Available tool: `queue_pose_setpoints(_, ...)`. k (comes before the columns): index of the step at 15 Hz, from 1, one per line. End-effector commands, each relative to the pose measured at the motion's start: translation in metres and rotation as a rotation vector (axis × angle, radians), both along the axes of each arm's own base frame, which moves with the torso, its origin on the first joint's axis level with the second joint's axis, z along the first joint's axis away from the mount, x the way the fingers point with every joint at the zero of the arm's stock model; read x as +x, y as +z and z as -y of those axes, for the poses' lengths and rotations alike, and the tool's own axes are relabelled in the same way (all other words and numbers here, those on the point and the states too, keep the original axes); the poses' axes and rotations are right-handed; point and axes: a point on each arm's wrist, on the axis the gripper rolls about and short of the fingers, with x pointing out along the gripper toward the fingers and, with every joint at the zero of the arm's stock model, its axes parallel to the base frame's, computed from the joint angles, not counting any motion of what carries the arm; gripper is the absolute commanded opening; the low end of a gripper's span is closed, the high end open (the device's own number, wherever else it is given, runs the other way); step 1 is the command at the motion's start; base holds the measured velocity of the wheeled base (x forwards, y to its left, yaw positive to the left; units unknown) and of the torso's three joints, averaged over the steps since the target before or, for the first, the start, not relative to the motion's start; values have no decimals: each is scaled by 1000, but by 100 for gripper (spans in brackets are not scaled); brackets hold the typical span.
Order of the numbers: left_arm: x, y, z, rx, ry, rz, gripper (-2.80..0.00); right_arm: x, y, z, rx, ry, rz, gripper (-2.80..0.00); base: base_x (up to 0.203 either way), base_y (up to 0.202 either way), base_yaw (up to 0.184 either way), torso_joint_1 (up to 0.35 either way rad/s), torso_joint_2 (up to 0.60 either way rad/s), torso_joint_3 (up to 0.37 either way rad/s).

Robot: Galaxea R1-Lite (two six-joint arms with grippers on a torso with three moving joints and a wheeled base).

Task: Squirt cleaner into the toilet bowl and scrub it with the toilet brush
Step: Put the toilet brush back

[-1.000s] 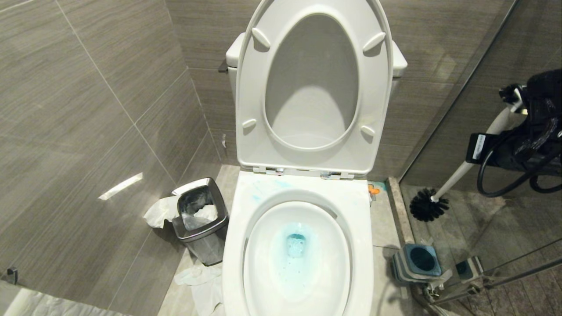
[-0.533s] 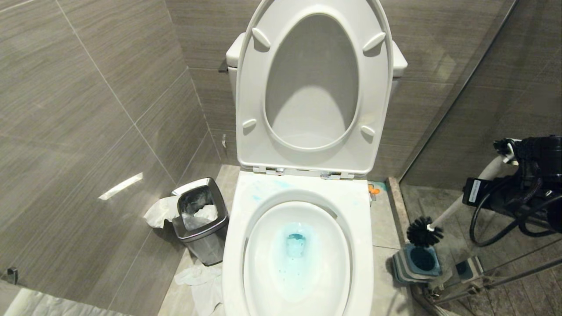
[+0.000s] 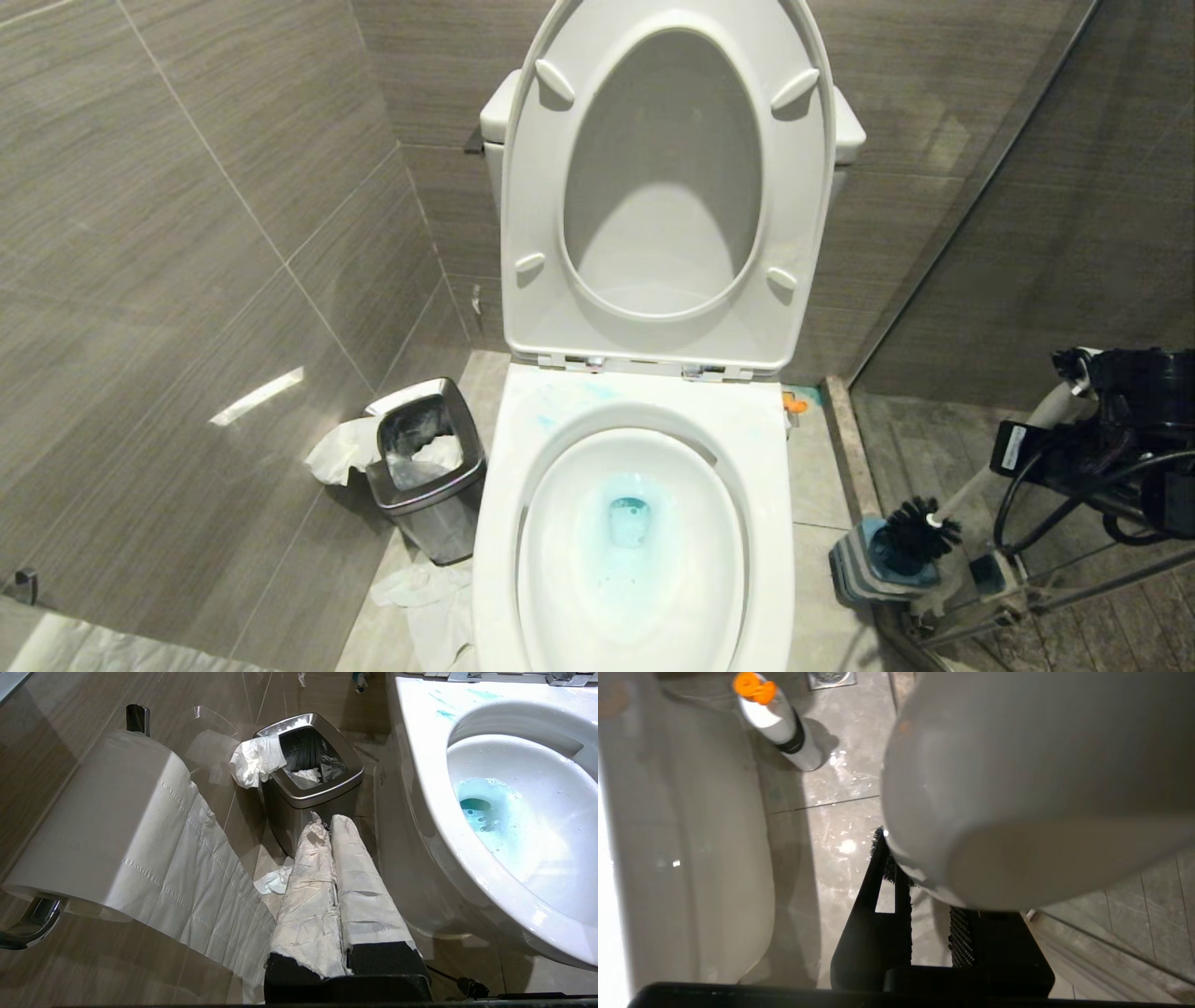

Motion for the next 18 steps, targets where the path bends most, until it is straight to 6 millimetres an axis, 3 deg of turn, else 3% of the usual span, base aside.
queue_pose_setpoints(1, 0, 0, 0, 0, 1, -1, -280, 9, -20, 4, -4, -6, -48, -280, 0, 0, 0, 0, 0, 0)
queue_pose_setpoints(10, 0, 0, 0, 0, 1, -1, -280, 32, -68, 22, -19, -40, -83, -280, 0, 0, 0, 0, 0, 0)
queue_pose_setpoints(18, 0, 0, 0, 0, 1, -1, -280, 46, -99, 24, -10, -15, -75, -280, 0, 0, 0, 0, 0, 0)
